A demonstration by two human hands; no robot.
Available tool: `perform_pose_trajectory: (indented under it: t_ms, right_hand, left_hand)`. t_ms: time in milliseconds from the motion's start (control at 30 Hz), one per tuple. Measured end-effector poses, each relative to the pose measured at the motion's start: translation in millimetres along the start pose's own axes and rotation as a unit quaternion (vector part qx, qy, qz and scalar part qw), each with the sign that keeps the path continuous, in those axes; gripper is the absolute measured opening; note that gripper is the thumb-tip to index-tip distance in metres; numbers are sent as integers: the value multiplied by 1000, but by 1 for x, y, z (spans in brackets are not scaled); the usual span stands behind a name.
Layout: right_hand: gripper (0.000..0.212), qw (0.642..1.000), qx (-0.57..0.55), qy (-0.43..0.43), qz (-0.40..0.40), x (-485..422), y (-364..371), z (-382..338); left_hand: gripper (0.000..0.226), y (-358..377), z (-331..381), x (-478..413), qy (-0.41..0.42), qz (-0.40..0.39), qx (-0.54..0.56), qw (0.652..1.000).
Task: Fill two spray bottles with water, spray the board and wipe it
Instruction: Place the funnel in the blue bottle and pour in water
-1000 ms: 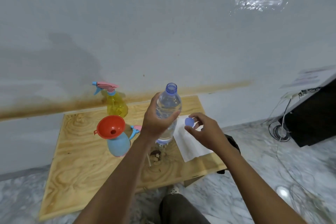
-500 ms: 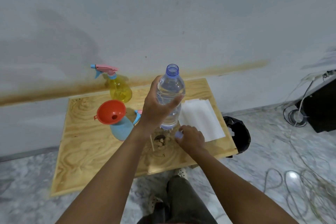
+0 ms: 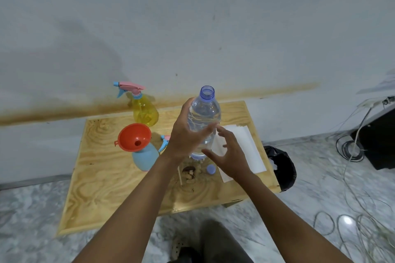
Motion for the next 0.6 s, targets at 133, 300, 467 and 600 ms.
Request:
perform_pose_trajectory:
  t_ms: [133, 300, 467, 600]
  right_hand:
    - [84, 997, -74, -30, -22, -21, -15, -29]
    - [82, 989, -137, -55, -6, -36, -21, -40]
    - [94, 982, -164, -93, -24, -44, -22, -47]
    - [95, 979, -162, -116, -47, -57, -20, -51]
  left_hand:
    - [76, -7, 7, 1, -32, -17, 9, 999]
    - [88, -21, 11, 0, -77, -17, -15, 997]
    - [74, -21, 21, 2, -90, -14, -9, 996]
    - [68, -19, 26, 3, -97, -4, -6, 995]
Point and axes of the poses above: each hand's wrist, its own x-axis away from the middle knuckle, its own y-axis out of the palm, z = x × y, the point moved 1 cm from there along -x, towards the middle knuckle, and after that the axes turned 2 degrees about -z, right-handed, at the moved point
